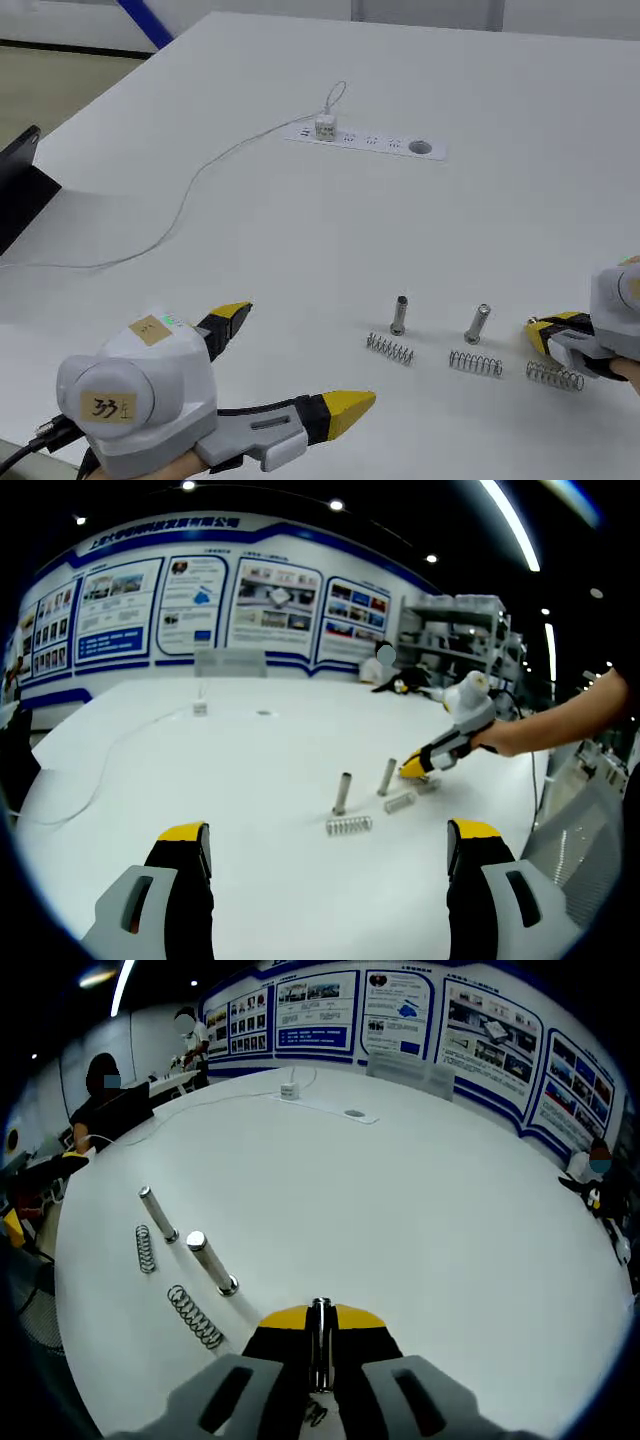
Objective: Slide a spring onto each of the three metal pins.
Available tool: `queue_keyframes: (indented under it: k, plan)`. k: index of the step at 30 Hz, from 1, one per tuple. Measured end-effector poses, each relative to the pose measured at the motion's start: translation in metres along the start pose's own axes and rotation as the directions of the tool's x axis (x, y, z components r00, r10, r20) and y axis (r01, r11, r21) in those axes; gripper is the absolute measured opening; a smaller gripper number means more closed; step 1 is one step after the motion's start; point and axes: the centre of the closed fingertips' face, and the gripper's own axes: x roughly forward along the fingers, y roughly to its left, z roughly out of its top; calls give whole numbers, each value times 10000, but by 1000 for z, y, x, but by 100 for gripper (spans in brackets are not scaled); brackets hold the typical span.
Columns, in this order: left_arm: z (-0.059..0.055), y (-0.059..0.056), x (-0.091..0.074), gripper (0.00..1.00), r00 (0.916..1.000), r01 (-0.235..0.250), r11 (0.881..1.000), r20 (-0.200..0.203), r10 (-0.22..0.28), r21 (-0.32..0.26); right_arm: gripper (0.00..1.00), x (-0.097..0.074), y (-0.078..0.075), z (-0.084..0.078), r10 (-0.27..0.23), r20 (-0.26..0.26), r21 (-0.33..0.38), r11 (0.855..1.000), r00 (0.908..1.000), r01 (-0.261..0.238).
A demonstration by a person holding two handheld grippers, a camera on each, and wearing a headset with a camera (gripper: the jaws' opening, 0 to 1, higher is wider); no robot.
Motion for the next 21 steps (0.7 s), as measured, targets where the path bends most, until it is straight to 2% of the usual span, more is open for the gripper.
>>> queue_keyframes:
  k: [21]
  plan:
    - [0, 3, 0, 100, 9999, -127, 9999, -10, 127, 39, 7, -16, -1, 14, -1, 739, -11, 10000, 9973, 2]
